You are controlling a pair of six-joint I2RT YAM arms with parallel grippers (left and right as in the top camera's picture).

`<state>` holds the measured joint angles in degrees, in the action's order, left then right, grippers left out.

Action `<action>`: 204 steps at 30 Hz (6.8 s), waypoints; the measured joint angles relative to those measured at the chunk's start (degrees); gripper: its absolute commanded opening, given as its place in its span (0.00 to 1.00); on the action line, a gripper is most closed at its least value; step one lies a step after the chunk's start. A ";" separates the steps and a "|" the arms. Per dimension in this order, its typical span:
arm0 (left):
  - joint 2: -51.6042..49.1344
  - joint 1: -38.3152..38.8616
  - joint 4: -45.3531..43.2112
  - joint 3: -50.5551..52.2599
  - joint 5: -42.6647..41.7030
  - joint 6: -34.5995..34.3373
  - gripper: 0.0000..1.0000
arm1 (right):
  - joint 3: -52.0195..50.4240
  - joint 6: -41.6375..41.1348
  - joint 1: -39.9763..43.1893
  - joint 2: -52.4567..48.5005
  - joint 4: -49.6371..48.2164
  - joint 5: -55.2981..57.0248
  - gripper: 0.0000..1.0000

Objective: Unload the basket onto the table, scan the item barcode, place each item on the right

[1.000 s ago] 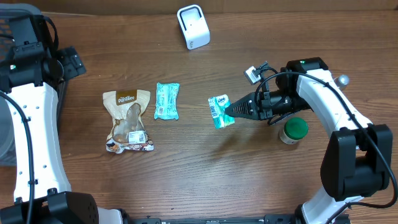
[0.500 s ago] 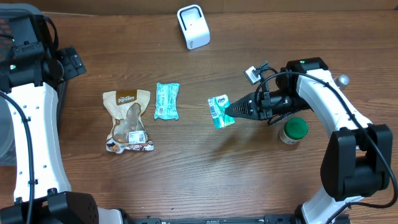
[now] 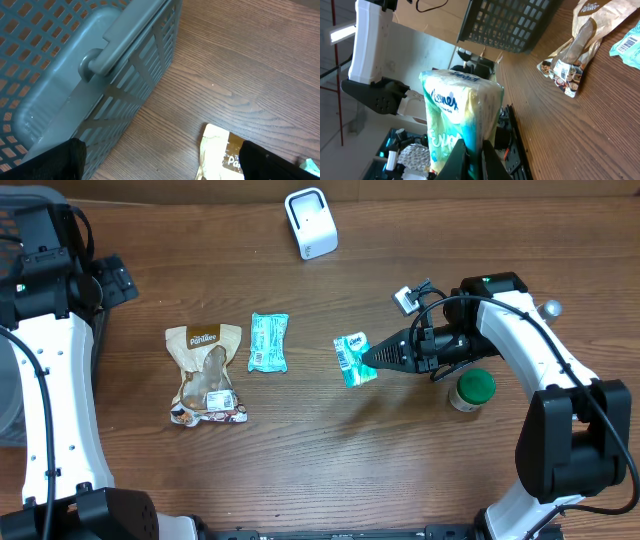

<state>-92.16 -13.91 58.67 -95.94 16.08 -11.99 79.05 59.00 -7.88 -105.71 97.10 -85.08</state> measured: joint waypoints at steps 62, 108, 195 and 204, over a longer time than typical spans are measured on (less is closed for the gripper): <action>0.00 0.00 0.07 0.00 0.00 0.00 1.00 | 12.74 -65.79 -0.44 0.24 -35.82 45.59 0.04; 0.00 0.00 0.00 0.00 0.00 0.00 1.00 | 33.11 -25.90 -20.24 -28.24 -97.24 103.93 0.04; 0.00 0.00 0.00 0.00 0.00 0.00 1.00 | 6.60 -72.54 -5.18 -5.49 -44.76 69.37 1.00; 0.00 0.00 0.00 0.00 0.00 0.00 0.99 | 6.60 -72.52 -5.18 -5.49 -44.78 68.94 1.00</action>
<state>-92.16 -13.91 58.67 -95.94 16.08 -11.99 85.65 -13.52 -13.06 -111.20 52.31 -16.14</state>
